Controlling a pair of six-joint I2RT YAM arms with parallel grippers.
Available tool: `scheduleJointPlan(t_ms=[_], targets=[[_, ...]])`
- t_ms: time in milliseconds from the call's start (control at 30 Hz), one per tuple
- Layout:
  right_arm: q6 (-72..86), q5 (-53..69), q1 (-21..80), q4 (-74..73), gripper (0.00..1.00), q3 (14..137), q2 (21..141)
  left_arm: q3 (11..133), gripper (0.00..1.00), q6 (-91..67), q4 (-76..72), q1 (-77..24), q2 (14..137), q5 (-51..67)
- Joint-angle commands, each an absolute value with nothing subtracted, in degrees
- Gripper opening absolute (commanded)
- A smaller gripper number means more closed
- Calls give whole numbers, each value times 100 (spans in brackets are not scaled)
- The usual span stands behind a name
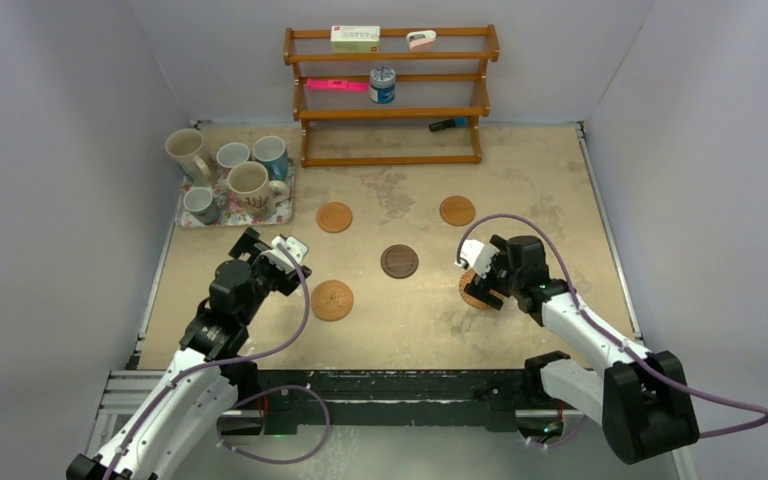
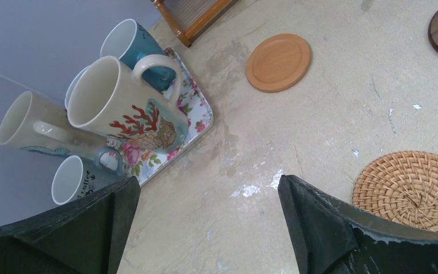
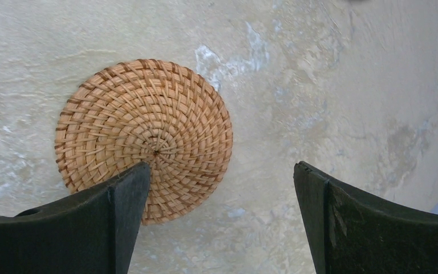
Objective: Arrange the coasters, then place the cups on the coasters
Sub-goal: Move the coaster to the center of the board.
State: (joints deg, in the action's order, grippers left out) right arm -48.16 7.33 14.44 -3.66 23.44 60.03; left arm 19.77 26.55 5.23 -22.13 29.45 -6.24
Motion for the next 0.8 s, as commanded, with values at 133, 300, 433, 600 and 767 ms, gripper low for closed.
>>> scheduleJointPlan(t_ms=[133,300,433,600,767], targets=[[-4562,1508,1853,-938,99,2409,6150,1913,100,2600,308,-2178,2946,-650],[-4436,1522,2162,-911,99,2364,6091,1913,100,2601,314,-2180,2953,-659],[-4300,1449,2332,-809,99,2355,6102,1915,100,2601,308,-2180,2947,-659],[-4254,1299,2446,-790,99,2355,6170,1910,100,2602,313,-2179,2934,-661],[-4331,899,2464,-812,99,2280,6022,1907,100,2602,312,-2180,2931,-664]])
